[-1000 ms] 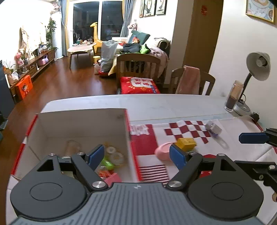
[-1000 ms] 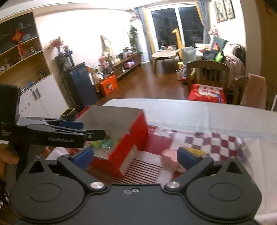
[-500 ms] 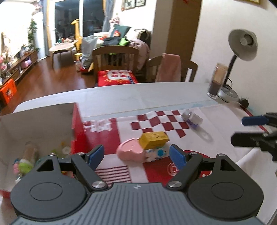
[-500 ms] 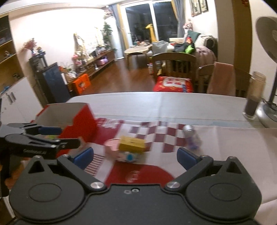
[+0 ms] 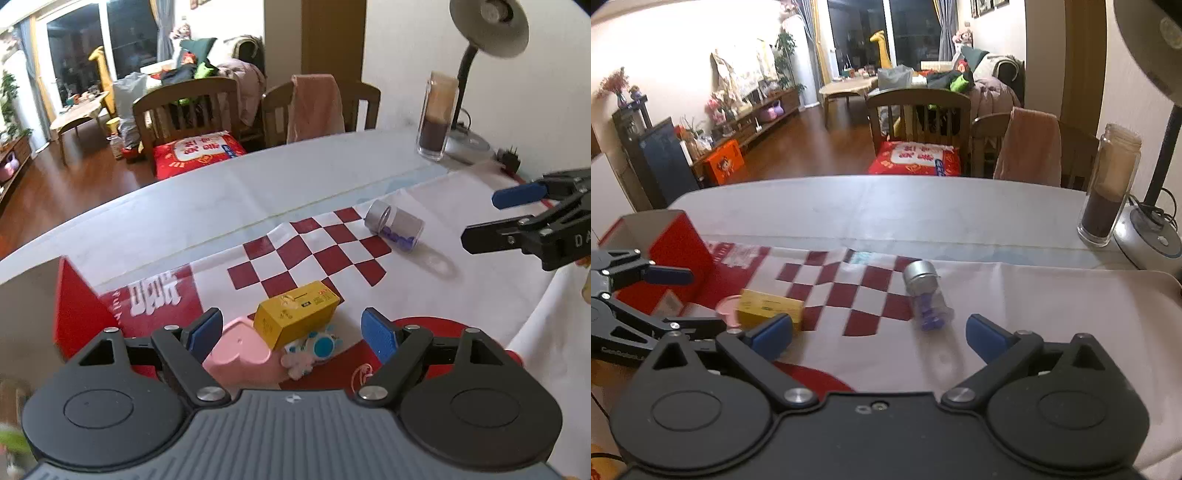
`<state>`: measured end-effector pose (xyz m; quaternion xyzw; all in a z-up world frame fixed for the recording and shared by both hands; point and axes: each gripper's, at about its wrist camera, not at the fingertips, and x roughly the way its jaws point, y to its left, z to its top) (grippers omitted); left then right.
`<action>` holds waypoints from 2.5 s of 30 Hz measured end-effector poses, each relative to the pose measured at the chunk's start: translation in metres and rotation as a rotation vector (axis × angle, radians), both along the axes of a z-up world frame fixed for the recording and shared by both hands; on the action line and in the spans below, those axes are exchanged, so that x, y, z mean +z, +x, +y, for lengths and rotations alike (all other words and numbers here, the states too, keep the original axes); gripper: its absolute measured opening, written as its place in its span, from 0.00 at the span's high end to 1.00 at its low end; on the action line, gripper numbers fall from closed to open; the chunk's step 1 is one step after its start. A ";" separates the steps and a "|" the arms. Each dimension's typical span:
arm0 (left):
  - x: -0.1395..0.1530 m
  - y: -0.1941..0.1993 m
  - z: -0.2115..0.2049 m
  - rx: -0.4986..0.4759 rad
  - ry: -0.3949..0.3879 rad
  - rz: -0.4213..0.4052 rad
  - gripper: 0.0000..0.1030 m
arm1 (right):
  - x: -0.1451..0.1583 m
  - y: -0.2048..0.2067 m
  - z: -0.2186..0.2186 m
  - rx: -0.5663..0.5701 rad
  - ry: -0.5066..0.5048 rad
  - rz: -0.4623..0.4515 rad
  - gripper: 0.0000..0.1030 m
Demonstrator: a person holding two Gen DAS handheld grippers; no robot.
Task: Organize rigid objects
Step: 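Close the left gripper on the yellow box while the right gripper grasps the bead jar, then carry the yellow box and bead jar up and over into the cardboard box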
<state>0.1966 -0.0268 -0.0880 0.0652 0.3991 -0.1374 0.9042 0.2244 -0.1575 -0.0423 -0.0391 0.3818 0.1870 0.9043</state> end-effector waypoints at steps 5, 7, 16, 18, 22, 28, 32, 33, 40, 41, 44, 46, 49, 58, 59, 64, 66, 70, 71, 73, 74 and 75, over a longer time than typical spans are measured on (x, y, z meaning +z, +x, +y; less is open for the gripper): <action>-0.017 0.024 -0.006 -0.019 0.017 0.045 0.20 | -0.016 0.029 -0.002 -0.015 -0.025 0.020 0.05; -0.025 0.032 -0.006 -0.018 0.016 0.068 0.20 | -0.023 0.041 -0.002 -0.020 -0.039 0.028 0.06; -0.049 0.059 -0.012 -0.069 0.035 0.113 0.20 | -0.047 0.073 0.005 -0.001 -0.097 0.054 0.15; -0.052 0.062 -0.013 -0.076 0.034 0.116 0.20 | -0.052 0.079 0.005 -0.002 -0.102 0.059 0.18; -0.057 0.063 -0.012 -0.088 0.037 0.115 0.20 | -0.062 0.087 0.006 -0.006 -0.116 0.068 0.24; -0.059 0.062 -0.013 -0.101 0.019 0.121 0.35 | -0.070 0.091 0.008 -0.013 -0.123 0.077 0.41; -0.057 0.059 -0.013 -0.095 0.027 0.105 0.40 | -0.072 0.088 0.013 0.000 -0.132 0.076 0.56; -0.057 0.058 -0.014 -0.095 0.028 0.103 0.43 | -0.072 0.088 0.014 0.001 -0.132 0.076 0.58; -0.050 0.050 -0.017 -0.099 0.044 0.074 0.60 | -0.069 0.075 0.023 0.011 -0.132 0.080 0.62; -0.049 0.049 -0.018 -0.098 0.043 0.070 0.65 | -0.068 0.071 0.023 0.008 -0.123 0.086 0.62; -0.045 0.046 -0.020 -0.079 0.041 0.062 0.71 | -0.065 0.059 0.023 -0.003 -0.083 0.104 0.62; -0.043 0.045 -0.021 -0.064 0.037 0.064 0.71 | -0.061 0.050 0.024 -0.009 -0.056 0.119 0.62; -0.038 0.041 -0.020 -0.044 0.032 0.054 0.71 | -0.052 0.035 0.028 -0.005 -0.033 0.119 0.62; -0.006 0.016 -0.006 0.032 -0.015 0.016 0.71 | -0.005 -0.006 0.041 -0.007 0.014 0.103 0.62; -0.002 0.013 -0.003 0.039 -0.022 0.014 0.71 | -0.002 -0.009 0.044 -0.002 0.015 0.100 0.62; 0.018 -0.007 0.011 0.075 -0.045 -0.013 0.71 | 0.018 -0.030 0.059 0.028 0.001 0.078 0.62; 0.027 -0.017 0.018 0.089 -0.056 -0.032 0.71 | 0.025 -0.037 0.065 0.041 0.004 0.072 0.62; 0.044 -0.035 0.032 0.101 -0.070 -0.064 0.71 | 0.039 -0.051 0.083 0.069 0.004 0.057 0.62; 0.048 -0.041 0.038 0.105 -0.073 -0.072 0.71 | 0.043 -0.054 0.089 0.077 0.003 0.051 0.62; 0.054 -0.050 0.047 0.114 -0.076 -0.082 0.71 | 0.048 -0.061 0.100 0.090 0.004 0.044 0.62; 0.058 -0.054 0.053 0.120 -0.078 -0.087 0.71 | 0.051 -0.064 0.106 0.097 0.004 0.040 0.62; 0.061 -0.058 0.059 0.126 -0.080 -0.091 0.71 | 0.054 -0.066 0.112 0.103 0.003 0.036 0.62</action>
